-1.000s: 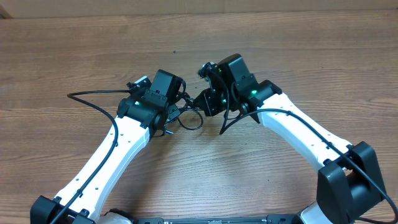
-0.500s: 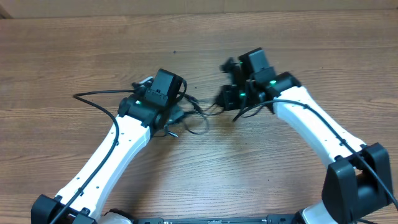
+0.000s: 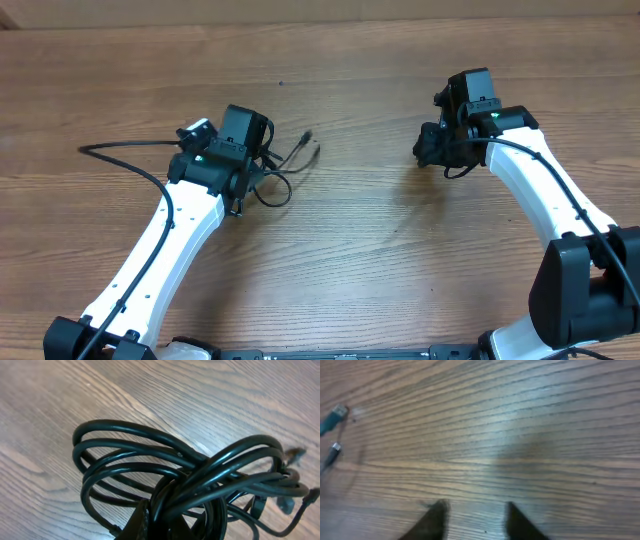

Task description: Untangle cables

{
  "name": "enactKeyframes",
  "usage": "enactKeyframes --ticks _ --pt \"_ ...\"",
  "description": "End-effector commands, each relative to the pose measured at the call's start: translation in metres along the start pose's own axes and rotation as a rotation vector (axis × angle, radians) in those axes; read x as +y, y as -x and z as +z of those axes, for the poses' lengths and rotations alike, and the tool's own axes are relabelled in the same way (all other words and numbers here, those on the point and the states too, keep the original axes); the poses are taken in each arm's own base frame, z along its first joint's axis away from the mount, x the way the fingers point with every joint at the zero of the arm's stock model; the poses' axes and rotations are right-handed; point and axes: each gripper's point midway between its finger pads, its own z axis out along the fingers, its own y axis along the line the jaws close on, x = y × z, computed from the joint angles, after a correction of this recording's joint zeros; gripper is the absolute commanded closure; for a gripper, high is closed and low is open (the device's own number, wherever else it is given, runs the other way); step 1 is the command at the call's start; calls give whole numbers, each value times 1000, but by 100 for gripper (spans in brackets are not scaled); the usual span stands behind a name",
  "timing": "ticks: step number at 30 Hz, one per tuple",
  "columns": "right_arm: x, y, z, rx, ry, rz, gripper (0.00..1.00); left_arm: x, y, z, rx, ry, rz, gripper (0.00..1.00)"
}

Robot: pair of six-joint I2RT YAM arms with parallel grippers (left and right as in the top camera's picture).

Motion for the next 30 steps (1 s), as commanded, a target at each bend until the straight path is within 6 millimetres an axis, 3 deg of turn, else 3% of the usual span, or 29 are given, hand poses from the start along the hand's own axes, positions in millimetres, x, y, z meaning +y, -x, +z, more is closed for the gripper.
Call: enactKeyframes --ticks 1,7,13,22,30 --pt "6 -1 -2 2 32 -6 43 -31 -11 -12 60 -179 361 96" --pt "12 -2 -3 7 70 -49 25 -82 -56 -41 142 -617 905 96" --pt "13 -1 -3 2 74 -60 23 -106 -89 -79 71 -1008 1292 96" --pt "22 2 -4 -10 125 -66 21 -107 -92 -85 -159 -1100 1683 96" --pt "61 1 -13 -6 356 -146 21 -108 -87 -80 -295 -1070 1874 96"
